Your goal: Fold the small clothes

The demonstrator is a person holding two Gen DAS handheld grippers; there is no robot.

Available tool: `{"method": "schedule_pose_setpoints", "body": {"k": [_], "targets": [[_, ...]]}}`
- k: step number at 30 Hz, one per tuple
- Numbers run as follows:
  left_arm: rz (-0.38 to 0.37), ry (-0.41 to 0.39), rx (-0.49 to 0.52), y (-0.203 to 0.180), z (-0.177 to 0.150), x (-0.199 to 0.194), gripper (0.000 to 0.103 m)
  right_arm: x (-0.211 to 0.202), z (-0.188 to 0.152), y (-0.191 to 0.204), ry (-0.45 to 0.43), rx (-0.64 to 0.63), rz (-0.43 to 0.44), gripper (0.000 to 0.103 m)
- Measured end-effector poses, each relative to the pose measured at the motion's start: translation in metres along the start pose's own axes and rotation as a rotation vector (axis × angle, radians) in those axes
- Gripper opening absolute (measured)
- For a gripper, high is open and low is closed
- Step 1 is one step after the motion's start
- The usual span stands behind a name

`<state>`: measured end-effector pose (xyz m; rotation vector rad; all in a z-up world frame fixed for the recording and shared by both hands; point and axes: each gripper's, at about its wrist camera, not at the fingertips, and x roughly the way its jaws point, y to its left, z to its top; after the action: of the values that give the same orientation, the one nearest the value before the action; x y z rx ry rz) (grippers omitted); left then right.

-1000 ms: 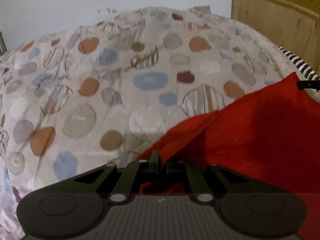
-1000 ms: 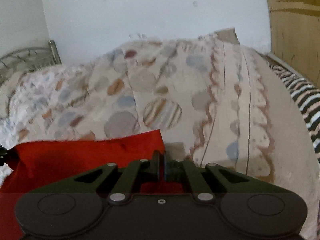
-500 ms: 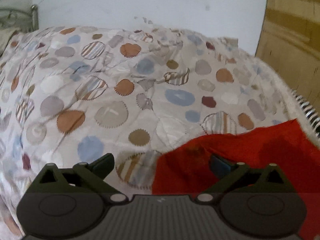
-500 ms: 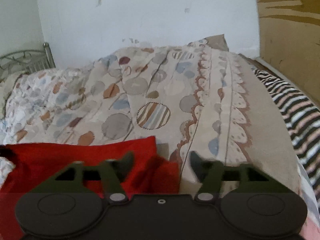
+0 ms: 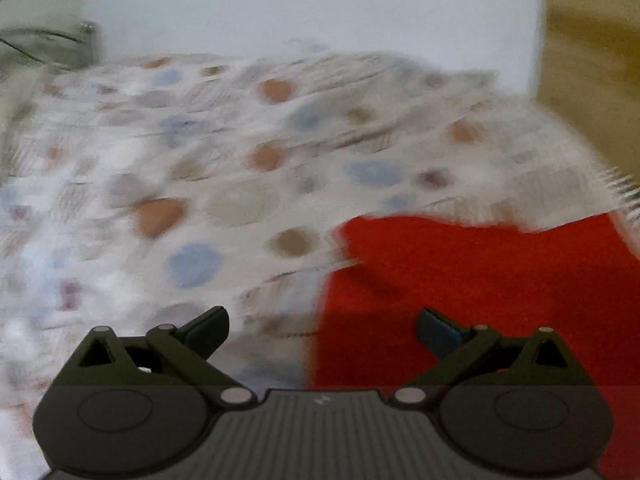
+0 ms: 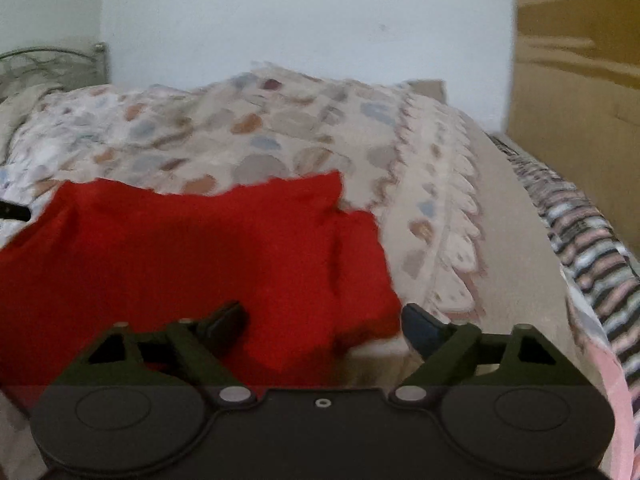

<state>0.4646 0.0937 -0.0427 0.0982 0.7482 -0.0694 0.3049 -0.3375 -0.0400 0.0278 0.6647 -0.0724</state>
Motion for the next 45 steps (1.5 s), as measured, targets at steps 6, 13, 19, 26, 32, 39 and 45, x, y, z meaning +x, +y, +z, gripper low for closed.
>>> {"method": "schedule_pose_setpoints", "body": {"k": [6,13,19,26,32,39,45], "targets": [[-0.044,0.042,-0.203,0.033,-0.019,-0.005,0.099,-0.011,-0.019,-0.024,-0.017,0.193,0.038,0.090],[-0.263,-0.147,-0.279,0.043,-0.031,-0.051,0.102,-0.028,0.002,-0.026,-0.138,0.148,0.088,0.098],[-0.346,-0.085,-0.180,0.007,-0.031,-0.037,0.073,0.003,0.017,-0.010,-0.119,0.105,0.158,0.091],[-0.322,-0.047,-0.235,0.003,-0.035,-0.039,0.005,0.023,0.023,-0.001,-0.067,0.073,0.123,0.023],[-0.263,0.007,-0.348,0.024,-0.048,-0.029,0.004,0.027,0.020,0.004,-0.044,0.052,0.095,0.016],[-0.256,-0.008,-0.288,0.017,-0.040,-0.036,0.025,0.020,0.030,-0.002,-0.047,0.039,0.064,0.068],[-0.120,-0.151,-0.225,0.003,-0.020,-0.042,0.084,0.031,0.059,-0.005,-0.093,0.056,0.038,0.095]]}}
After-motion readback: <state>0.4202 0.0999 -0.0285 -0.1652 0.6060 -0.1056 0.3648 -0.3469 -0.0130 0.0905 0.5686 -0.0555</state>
